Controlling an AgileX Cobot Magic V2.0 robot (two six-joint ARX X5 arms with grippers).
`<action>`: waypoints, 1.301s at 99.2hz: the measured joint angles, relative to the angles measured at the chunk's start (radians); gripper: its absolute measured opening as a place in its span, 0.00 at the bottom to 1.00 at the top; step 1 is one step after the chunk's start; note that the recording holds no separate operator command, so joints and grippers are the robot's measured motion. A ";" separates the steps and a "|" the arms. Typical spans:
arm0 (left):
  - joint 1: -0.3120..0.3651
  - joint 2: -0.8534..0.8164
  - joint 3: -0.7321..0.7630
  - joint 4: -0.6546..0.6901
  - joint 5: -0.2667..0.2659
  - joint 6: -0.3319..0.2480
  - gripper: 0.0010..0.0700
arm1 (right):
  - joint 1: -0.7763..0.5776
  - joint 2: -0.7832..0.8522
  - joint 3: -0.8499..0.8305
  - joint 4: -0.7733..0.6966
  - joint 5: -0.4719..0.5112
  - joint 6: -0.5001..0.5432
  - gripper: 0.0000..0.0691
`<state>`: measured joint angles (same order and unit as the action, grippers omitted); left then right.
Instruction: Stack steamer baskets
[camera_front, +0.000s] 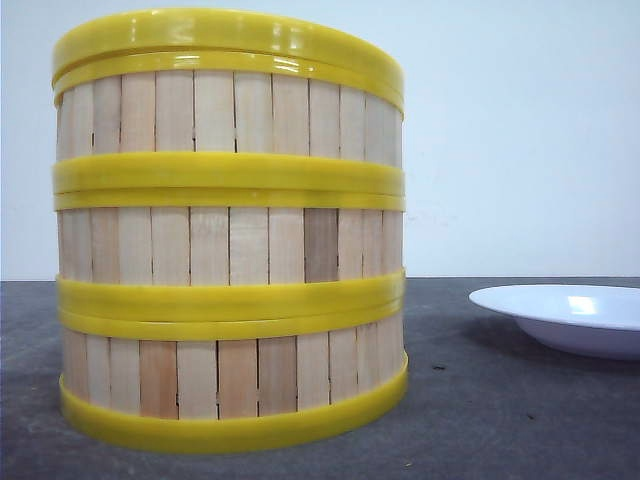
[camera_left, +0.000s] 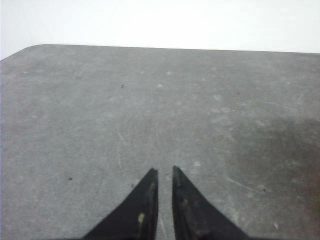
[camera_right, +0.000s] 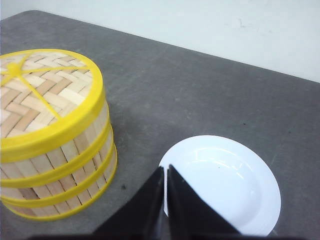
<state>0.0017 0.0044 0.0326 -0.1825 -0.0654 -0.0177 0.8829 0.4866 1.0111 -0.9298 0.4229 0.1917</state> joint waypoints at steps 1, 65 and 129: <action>0.000 0.000 0.000 0.000 0.000 0.000 0.02 | 0.000 0.000 0.000 0.000 0.000 0.000 0.00; 0.000 0.000 0.000 0.000 0.000 0.000 0.02 | -0.597 -0.033 -0.086 0.241 -0.233 -0.249 0.00; 0.000 0.000 0.000 0.000 0.000 0.000 0.02 | -0.925 -0.409 -0.816 0.628 -0.449 -0.168 0.00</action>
<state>0.0017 0.0044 0.0326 -0.1825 -0.0654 -0.0177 -0.0422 0.0772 0.1955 -0.3023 -0.0265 0.0235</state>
